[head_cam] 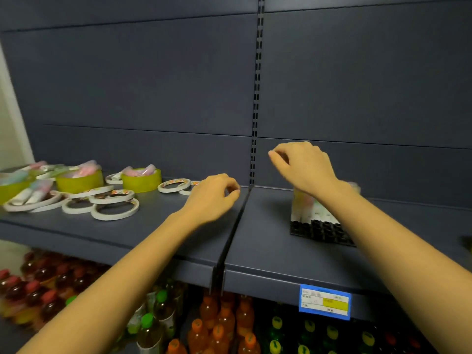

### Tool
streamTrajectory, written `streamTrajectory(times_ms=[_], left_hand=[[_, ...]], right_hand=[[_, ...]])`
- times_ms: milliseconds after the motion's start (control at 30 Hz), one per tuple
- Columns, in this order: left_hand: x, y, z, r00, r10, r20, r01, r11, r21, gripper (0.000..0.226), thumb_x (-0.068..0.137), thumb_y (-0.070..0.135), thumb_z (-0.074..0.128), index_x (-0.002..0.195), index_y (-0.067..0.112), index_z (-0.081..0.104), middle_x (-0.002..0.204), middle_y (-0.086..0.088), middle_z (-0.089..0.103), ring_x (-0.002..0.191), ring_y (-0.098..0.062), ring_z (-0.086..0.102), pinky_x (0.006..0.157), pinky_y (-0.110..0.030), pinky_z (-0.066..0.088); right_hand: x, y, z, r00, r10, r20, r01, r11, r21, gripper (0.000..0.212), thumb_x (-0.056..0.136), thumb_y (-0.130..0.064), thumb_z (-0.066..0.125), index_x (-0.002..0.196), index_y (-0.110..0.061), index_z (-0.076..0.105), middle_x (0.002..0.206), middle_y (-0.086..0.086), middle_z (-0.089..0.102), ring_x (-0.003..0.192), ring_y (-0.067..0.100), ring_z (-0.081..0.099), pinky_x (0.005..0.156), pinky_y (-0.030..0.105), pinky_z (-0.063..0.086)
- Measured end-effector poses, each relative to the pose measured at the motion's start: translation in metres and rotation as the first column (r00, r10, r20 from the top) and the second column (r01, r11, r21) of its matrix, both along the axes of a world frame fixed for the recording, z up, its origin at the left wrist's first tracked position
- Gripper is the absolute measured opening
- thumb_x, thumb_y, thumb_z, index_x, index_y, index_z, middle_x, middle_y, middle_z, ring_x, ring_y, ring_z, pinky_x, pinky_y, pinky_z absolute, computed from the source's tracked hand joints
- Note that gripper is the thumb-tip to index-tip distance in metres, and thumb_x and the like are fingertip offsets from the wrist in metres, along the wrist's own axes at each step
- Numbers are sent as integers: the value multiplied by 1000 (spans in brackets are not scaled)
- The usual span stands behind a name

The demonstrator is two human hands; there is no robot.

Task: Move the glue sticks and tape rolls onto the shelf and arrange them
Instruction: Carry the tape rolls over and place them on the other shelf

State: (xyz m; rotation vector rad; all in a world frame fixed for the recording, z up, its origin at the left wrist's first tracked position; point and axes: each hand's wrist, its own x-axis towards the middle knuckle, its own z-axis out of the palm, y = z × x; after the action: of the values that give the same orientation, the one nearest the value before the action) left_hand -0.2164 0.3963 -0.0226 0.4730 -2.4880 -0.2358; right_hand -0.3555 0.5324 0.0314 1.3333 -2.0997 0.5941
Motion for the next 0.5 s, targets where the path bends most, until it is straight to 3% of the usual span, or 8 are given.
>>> streamTrajectory(times_ms=[100,333,433,500], left_hand=[[24,-31,-5,996,93,-3,-93,996,16,22,92,27,51,99,14,67,102,-2,63,79,-11,51,69,-27,42],[70,-106,1,954,293,71,-297,954,50,25,91,33,51,93,16,68,92,-5,61,80,-21,55,69,-31,44],[84,-137,4,937,324,129,-329,944,16,26,92,34,49,79,17,62,91,-5,54,90,-26,57,88,-39,43],[90,-155,6,930,331,162,-336,942,6,27,92,33,48,77,14,61,77,-1,47,97,-30,55,95,-43,40]], right_hand=[[19,-38,-5,993,74,89,-76,997,14,28,96,-33,43,109,-25,66,102,1,68,93,30,60,67,30,37],[40,-131,-27,973,1,229,-49,978,203,31,95,-36,43,112,-20,63,111,8,65,99,31,59,72,33,41],[40,-169,-38,950,-123,288,31,952,303,34,95,-36,43,108,-13,64,113,12,63,102,34,57,73,34,40],[40,-192,-46,927,-221,302,85,910,405,38,96,-40,41,110,-11,61,117,12,59,105,33,56,75,33,37]])
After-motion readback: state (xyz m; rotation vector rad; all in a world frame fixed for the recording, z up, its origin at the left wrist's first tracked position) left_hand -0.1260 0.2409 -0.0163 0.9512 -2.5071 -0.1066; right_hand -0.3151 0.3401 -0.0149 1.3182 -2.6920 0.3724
